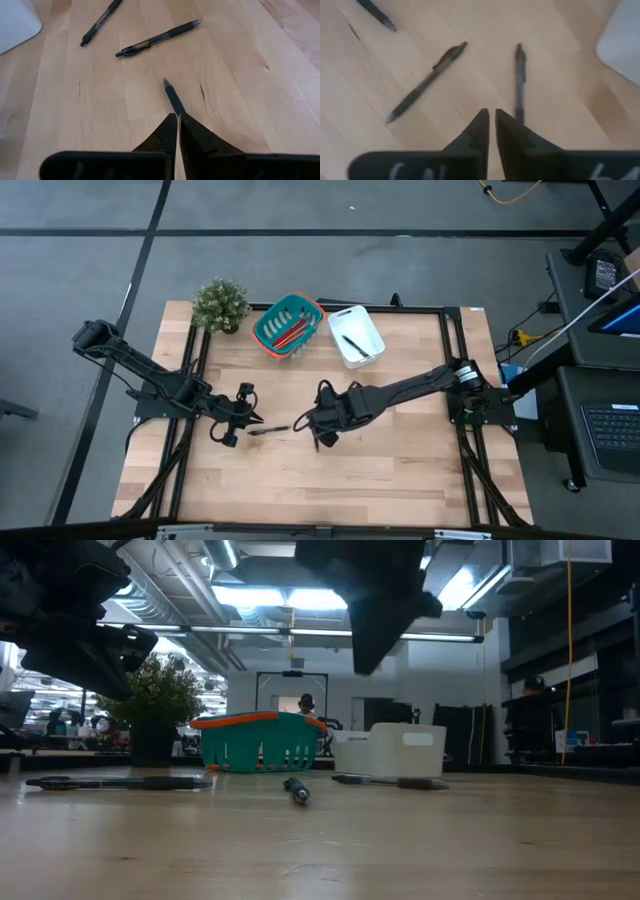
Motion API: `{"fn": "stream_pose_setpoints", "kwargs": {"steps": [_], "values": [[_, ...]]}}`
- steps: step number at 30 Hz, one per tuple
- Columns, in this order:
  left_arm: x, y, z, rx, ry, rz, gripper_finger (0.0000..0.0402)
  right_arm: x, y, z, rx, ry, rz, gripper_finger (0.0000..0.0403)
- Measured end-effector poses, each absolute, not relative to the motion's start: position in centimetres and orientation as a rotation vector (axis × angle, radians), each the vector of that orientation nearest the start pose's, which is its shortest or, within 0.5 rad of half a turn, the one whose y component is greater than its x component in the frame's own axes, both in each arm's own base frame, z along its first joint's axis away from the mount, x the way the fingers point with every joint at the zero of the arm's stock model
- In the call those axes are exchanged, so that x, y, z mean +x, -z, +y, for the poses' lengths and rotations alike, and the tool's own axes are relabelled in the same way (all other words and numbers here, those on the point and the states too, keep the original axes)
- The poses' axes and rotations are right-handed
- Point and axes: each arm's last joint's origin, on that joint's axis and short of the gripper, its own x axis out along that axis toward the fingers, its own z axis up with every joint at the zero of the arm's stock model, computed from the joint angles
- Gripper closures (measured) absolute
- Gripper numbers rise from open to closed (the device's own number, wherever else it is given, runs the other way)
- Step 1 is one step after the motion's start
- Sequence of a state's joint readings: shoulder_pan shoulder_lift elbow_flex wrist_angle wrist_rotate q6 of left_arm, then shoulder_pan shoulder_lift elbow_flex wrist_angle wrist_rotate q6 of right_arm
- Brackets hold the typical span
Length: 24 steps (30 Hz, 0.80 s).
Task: Sort pens & pencils
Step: Put the black pen into the white bin
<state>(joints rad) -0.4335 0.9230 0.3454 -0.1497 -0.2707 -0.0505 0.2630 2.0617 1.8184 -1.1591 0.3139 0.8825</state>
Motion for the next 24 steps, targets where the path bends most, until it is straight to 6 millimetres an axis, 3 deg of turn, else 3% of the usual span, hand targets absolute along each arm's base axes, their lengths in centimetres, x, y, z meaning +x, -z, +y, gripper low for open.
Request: {"fn": "stream_pose_setpoints", "kwargs": {"steps": [7,14,24], "values": [[15.8,-16.7,-6.4,0.201,0.139,0.686,0.0388,39.2,-20.9,9.6,0.356,0.606,1.295,0.0296],[15.8,-16.7,-6.5,0.199,0.139,0.687,0.0388,39.2,-19.1,9.1,0.377,0.593,1.299,0.0226],[15.8,-16.7,-6.4,0.198,0.14,0.687,0.0388,38.9,-16.2,5.9,0.374,0.574,1.335,0.021]]}}
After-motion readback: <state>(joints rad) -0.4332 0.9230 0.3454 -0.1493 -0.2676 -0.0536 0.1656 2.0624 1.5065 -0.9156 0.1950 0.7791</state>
